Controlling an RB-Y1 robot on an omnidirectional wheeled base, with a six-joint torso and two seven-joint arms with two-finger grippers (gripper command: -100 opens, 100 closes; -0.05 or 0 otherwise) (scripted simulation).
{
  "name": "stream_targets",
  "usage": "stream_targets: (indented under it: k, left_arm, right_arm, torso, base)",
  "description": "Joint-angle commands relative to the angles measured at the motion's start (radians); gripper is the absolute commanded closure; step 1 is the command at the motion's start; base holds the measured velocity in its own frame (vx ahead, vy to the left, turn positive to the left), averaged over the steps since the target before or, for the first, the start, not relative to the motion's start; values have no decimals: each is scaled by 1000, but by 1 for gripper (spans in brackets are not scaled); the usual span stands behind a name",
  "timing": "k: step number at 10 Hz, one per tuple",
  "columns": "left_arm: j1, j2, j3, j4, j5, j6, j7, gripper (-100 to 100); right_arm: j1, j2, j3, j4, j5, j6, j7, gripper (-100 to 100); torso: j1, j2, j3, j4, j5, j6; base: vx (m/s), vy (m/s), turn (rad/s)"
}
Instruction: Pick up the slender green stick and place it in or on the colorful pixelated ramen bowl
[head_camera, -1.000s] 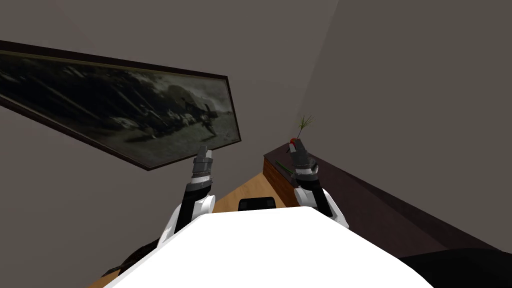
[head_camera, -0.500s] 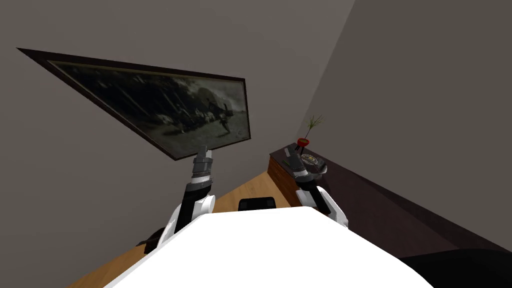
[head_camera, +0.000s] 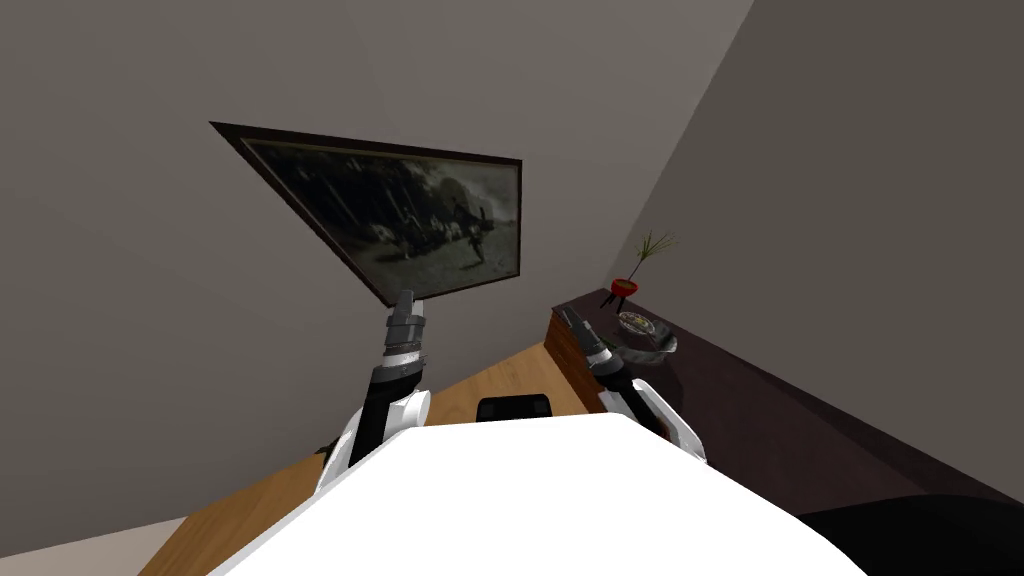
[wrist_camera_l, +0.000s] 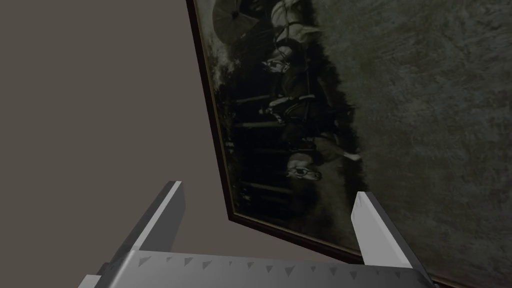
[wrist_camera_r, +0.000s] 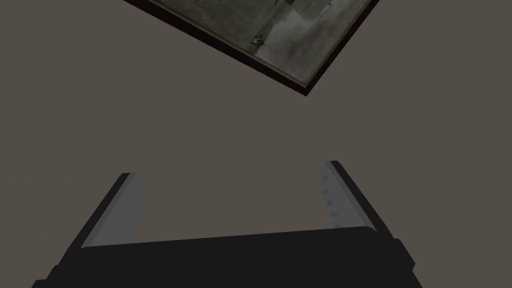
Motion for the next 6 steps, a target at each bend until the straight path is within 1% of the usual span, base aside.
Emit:
stream_targets:
  k: [1,2,3,4,5,6]
  left_arm:
    - [0,0,0,0,0,0,0,0]
    - [0,0,0,0,0,0,0,0]
    - [0,0,0,0,0,0,0,0]
    - [0,0,0,0,0,0,0,0]
    - [0,0,0,0,0,0,0,0]
    - [0,0,0,0,0,0,0,0]
  right_arm:
    - [-4,-39,17,50,20,-7,-4,-100]
    - [-1,-73,30,82,35,-17,-6,-100]
    - [-1,-73,30,107,35,-17,-6,-100]
    - [3,-106,43,148,50,-27,-8,-100]
    - [3,-106,43,158,50,-27,-8,-100]
    - [7,-140,56,192,64,-35,-7,-100]
  torso:
    - [0,0,0,0,0,0]
    - [-1,-1,0,0,0,-1]
    - [0,-2,-1,0,0,-1]
    - [-2,-3,-2,-1,0,0]
    - [-3,-2,-1,-1,-1,0]
    - [-4,-2,-1,-1,-1,0]
  base:
    - [-19,91,134]
    - [-4,113,238]
    - [8,74,80]
    - [3,64,146]
    - [1,46,88]
    - [0,58,216]
